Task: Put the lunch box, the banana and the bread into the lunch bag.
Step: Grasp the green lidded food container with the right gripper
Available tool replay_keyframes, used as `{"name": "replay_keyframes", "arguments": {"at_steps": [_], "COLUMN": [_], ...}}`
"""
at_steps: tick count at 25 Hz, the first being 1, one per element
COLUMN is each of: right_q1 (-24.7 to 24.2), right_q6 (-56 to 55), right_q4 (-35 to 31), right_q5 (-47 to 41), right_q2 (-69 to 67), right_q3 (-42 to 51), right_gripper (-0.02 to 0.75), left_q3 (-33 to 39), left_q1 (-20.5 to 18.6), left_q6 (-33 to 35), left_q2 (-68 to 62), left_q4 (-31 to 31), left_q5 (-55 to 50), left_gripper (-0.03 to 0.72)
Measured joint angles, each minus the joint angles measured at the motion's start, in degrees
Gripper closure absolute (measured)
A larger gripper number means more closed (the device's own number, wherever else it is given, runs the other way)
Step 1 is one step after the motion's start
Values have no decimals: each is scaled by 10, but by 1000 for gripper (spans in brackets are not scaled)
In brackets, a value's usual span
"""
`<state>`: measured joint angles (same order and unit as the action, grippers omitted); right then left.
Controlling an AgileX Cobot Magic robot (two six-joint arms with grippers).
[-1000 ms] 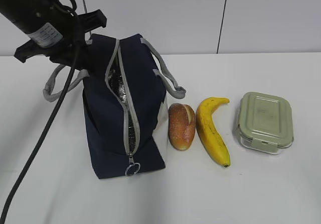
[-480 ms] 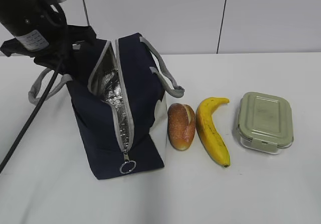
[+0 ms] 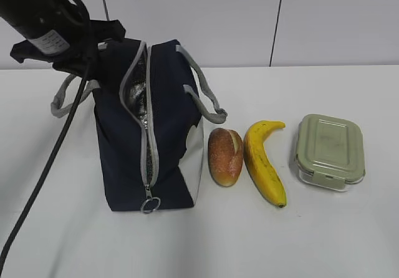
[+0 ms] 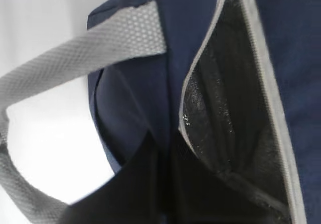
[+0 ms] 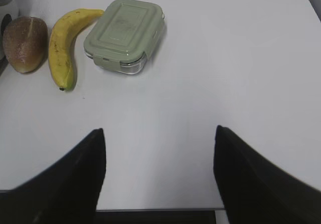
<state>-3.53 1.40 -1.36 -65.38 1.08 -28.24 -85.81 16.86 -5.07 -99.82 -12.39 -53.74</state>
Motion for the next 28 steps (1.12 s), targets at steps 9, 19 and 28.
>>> {"name": "replay_keyframes", "arguments": {"at_steps": [9,19,28], "right_q1": [5,20,-66], "right_q6": [-25,-22,228], "right_q4": [-6,-38,-320], "right_q5": [41,171,236], "right_q2": [-159,-484,-695], "right_q3": [-27,-76,-118], "right_gripper": [222,222,222], "left_q3": [0,0,0], "left_q1": [0,0,0], "left_q6": [2,2,2], "left_q2": [-12,-12,-12], "left_q4": [-8,-20,-23], "left_q5": [10,10,10], "left_gripper": [687,687,687]}}
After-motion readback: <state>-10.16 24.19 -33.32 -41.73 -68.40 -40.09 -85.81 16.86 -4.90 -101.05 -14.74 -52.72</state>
